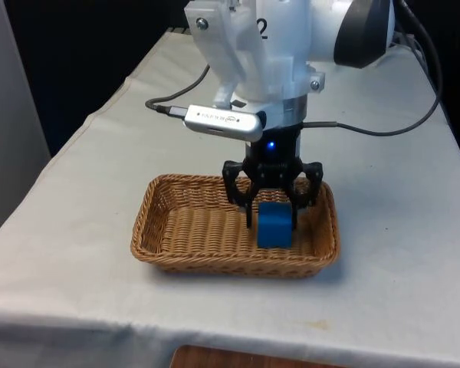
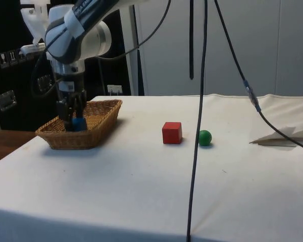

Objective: Place all non-red objects into the basket.

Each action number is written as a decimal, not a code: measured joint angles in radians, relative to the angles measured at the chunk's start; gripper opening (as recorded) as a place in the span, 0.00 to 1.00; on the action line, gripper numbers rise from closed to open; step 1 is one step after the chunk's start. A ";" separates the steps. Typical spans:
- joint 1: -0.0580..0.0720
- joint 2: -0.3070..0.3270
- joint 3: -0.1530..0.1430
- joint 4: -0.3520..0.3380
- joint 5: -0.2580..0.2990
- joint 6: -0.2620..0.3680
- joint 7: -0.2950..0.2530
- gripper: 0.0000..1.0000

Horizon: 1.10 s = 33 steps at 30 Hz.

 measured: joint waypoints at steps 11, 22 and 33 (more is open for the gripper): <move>-0.002 0.010 0.000 0.011 0.000 0.000 0.000 1.00; 0.002 -0.027 -0.013 0.005 0.000 -0.040 0.001 1.00; 0.020 -0.134 -0.026 -0.077 -0.016 -0.065 0.001 1.00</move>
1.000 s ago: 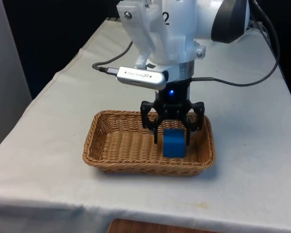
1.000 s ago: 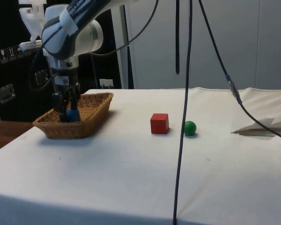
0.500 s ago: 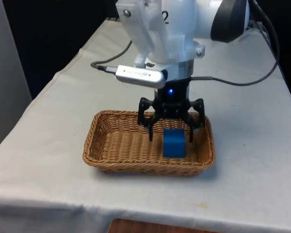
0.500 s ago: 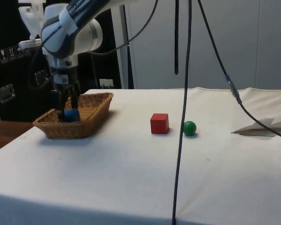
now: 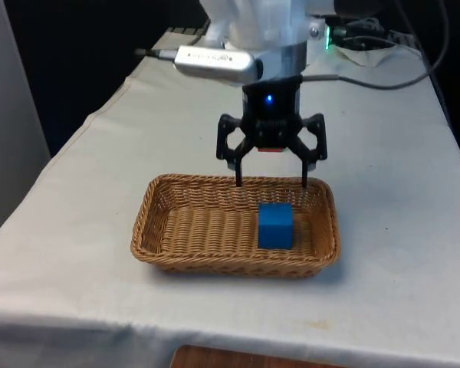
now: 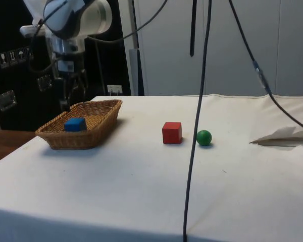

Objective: Place all non-red objects into the basket.

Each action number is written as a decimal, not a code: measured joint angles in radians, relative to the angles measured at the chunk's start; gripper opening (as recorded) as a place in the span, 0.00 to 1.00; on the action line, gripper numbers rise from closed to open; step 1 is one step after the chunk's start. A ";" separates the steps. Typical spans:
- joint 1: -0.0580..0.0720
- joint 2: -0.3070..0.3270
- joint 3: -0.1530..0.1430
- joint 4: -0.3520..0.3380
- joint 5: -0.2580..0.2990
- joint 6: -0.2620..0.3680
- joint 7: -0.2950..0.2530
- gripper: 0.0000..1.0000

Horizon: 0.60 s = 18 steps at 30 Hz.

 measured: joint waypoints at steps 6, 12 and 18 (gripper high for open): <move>0.006 -0.063 -0.006 -0.065 -0.016 -0.001 -0.007 1.00; 0.011 -0.114 -0.014 -0.115 -0.026 0.000 -0.020 1.00; 0.015 -0.173 -0.021 -0.171 -0.045 0.001 -0.031 1.00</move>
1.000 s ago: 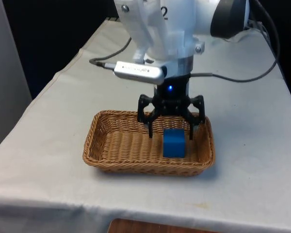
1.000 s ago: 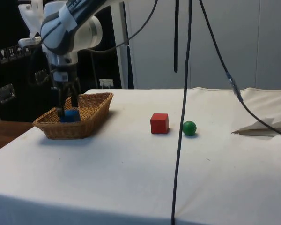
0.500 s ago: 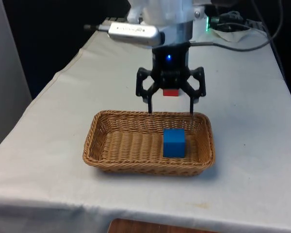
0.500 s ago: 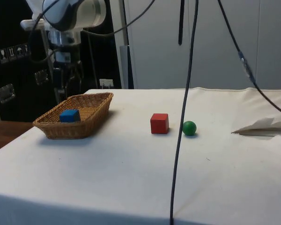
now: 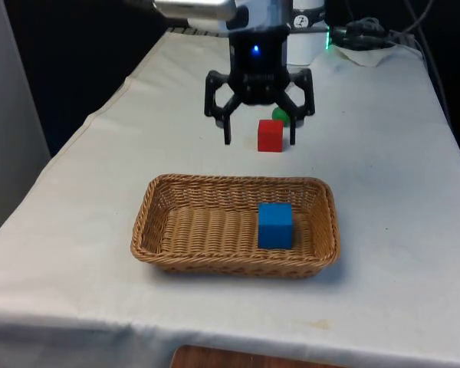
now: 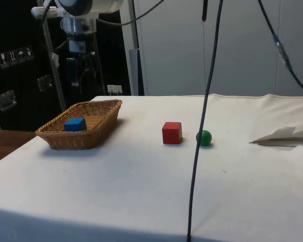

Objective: Place all non-red objects into the basket.

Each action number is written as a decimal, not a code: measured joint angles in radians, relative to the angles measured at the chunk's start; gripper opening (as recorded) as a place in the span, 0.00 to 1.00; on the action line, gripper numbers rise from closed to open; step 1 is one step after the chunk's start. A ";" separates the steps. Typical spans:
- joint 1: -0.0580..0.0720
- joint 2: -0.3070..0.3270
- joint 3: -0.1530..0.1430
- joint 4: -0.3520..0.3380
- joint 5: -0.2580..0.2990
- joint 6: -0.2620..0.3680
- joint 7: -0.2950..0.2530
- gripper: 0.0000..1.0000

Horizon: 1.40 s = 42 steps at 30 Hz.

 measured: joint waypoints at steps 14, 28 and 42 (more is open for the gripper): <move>0.006 -0.130 -0.005 -0.132 -0.043 0.002 -0.024 1.00; 0.018 -0.257 -0.004 -0.266 -0.079 0.002 -0.035 1.00; 0.025 -0.375 -0.003 -0.395 -0.141 0.003 -0.047 1.00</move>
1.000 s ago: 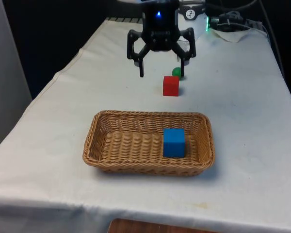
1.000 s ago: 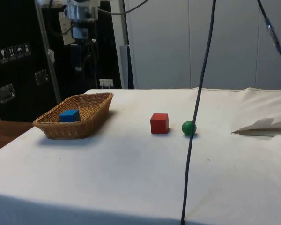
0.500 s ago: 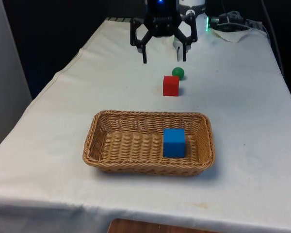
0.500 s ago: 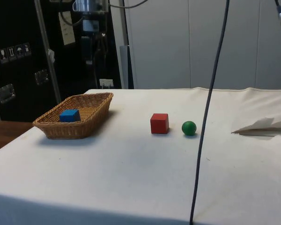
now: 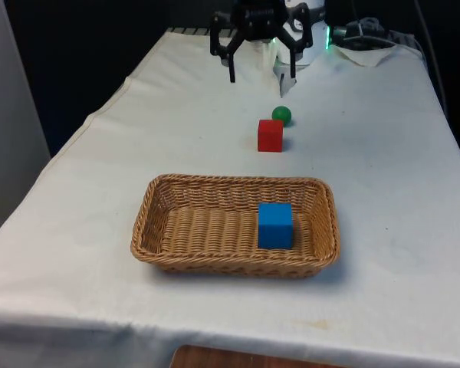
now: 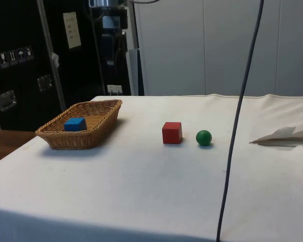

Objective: Place all non-red objects into the basket.

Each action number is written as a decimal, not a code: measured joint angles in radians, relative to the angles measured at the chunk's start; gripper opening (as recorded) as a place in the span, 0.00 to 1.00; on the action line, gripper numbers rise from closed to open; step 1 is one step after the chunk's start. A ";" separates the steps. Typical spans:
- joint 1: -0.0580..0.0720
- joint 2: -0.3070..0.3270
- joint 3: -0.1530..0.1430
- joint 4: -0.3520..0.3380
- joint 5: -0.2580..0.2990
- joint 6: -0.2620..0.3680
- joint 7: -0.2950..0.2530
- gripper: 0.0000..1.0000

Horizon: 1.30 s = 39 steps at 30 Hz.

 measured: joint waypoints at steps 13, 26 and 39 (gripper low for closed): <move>0.002 -0.074 0.001 -0.088 -0.040 0.001 -0.031 1.00; 0.002 -0.186 0.001 -0.216 -0.099 0.003 -0.030 1.00; 0.001 -0.253 -0.006 -0.296 -0.145 0.005 -0.064 1.00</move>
